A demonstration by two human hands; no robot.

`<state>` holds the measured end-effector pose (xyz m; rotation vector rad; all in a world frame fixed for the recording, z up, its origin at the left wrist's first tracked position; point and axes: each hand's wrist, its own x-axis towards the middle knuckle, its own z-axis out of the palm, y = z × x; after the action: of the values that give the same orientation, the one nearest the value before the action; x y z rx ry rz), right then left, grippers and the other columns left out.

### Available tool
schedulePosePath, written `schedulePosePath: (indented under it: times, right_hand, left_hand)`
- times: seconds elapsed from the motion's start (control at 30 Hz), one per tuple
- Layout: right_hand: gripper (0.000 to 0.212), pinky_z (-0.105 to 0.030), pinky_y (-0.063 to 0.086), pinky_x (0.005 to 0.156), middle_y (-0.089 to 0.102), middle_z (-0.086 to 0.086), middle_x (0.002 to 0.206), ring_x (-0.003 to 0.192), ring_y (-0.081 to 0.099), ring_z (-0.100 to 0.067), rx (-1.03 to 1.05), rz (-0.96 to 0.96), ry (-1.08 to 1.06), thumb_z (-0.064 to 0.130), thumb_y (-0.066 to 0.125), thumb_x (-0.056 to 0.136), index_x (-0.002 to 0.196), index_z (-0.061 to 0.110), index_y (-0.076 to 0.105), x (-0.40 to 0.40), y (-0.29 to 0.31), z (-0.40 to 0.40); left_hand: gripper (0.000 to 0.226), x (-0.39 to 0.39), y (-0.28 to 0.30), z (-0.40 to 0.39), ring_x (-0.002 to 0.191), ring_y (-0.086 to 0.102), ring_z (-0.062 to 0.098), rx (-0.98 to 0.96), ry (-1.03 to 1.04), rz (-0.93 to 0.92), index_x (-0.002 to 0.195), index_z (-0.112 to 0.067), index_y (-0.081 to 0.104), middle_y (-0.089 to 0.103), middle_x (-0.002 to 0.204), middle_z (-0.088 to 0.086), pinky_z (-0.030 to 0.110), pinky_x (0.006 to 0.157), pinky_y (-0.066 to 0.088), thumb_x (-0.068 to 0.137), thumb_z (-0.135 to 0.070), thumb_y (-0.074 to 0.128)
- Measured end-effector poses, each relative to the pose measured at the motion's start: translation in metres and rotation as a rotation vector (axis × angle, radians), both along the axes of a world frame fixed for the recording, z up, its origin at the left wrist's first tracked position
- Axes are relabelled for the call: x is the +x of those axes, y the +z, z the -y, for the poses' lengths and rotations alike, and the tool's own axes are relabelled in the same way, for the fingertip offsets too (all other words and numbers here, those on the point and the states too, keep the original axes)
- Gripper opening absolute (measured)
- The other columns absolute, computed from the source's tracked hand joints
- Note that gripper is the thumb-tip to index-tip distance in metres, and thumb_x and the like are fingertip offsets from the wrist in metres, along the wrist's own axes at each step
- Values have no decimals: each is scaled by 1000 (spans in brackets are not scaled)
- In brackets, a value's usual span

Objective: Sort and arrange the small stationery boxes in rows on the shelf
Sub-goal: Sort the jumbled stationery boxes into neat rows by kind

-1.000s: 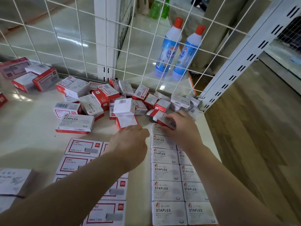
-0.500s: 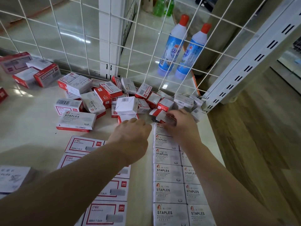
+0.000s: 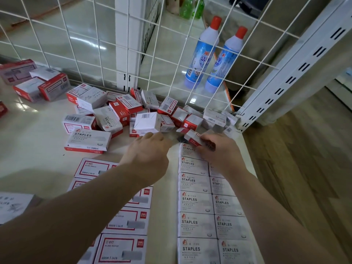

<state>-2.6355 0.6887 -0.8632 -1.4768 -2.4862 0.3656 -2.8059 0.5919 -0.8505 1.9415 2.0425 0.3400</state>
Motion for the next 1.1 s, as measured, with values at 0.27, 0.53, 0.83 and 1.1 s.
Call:
schedulePosePath:
  times: [0.27,0.53,0.83,1.1]
  right_hand:
    - [23,-29,44,57,58,-2,67,62,51,-16,-76,-124,-67,21,48,90,78,12,65,0,8,0]
    - [26,-7,32,62,61,1,96,89,50,-10,75,-143,-159,19,43,95,105,20,67,8,-9,-12]
    - [45,-26,35,91,43,2,108,111,41,-19,-44,-82,-140,30,67,83,124,14,57,7,-12,-5]
    - [40,-9,29,74,42,4,103,99,42,-13,-40,-128,-111,22,69,81,119,13,59,13,-5,5]
  left_hand:
    - [35,3,-2,0,118,38,17,20,13,41,127,-23,45,45,127,-3,30,96,35,93,-15,40]
    - [36,8,-5,-1,118,39,16,4,4,58,129,-25,44,45,129,-5,29,94,34,94,-17,39]
    - [38,10,-8,1,118,39,17,-9,-3,69,131,-25,43,46,129,-4,30,97,36,95,-16,38]
    - [34,12,-6,4,116,41,17,-4,5,63,127,-24,45,48,127,-4,30,97,35,95,-17,39]
